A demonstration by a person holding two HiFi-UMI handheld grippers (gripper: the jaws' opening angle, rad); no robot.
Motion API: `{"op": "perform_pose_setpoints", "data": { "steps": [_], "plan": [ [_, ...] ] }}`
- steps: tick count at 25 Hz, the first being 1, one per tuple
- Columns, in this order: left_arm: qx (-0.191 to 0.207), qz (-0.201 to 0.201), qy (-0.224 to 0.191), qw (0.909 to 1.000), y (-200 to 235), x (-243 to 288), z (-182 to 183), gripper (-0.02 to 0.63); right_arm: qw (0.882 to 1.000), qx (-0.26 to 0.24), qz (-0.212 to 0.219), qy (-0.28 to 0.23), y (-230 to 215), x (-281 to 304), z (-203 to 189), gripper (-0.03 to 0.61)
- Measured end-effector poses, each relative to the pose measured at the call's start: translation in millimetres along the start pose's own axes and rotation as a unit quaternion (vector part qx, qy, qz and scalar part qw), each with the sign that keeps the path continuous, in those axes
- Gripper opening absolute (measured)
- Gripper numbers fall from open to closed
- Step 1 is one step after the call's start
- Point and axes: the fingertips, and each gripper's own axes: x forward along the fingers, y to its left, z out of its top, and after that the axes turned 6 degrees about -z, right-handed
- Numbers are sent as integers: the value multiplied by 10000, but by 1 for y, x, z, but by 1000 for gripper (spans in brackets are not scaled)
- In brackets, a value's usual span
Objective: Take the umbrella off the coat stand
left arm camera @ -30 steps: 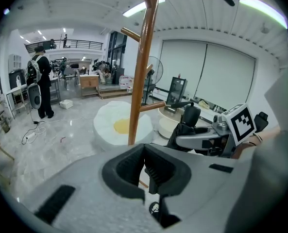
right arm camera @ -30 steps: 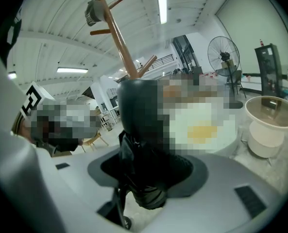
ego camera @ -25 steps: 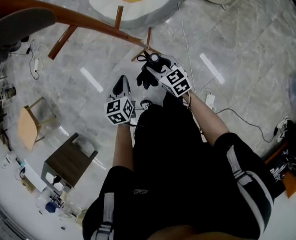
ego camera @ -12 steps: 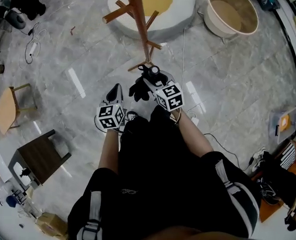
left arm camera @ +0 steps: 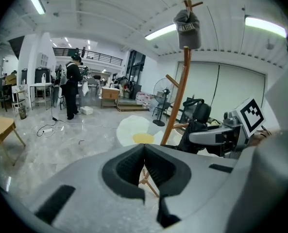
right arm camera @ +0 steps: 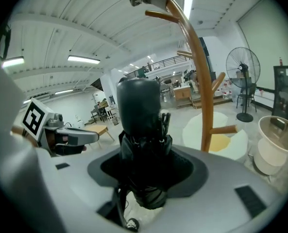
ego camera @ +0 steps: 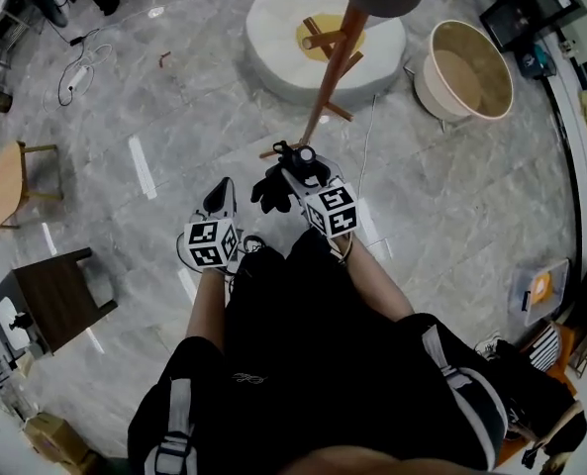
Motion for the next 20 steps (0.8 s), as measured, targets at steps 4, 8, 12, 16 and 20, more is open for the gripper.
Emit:
{"op": "perform_pose_setpoints", "data": {
  "steps": [4, 8, 12, 16, 20],
  "plan": [
    [-37, 101, -319, 9994, 18, -19, 24, -2, 9999, -72, 53, -85, 19, 7, 22, 227],
    [-15, 142, -658, 9977, 26, -33, 51, -1, 9991, -326, 71, -275, 33, 7, 51, 227],
    [3, 132, -923, 9956, 28, -42, 75, -2, 9976, -520, 64, -447, 42, 1, 80, 227],
    [108, 190, -1153, 9931, 30, -53, 98, -2, 9957, -666, 66, -642, 47, -7, 105, 227],
    [338, 192, -1358, 9900, 25, -64, 120, -2, 9942, -723, 53, -793, 49, -16, 122, 227]
  ]
}}
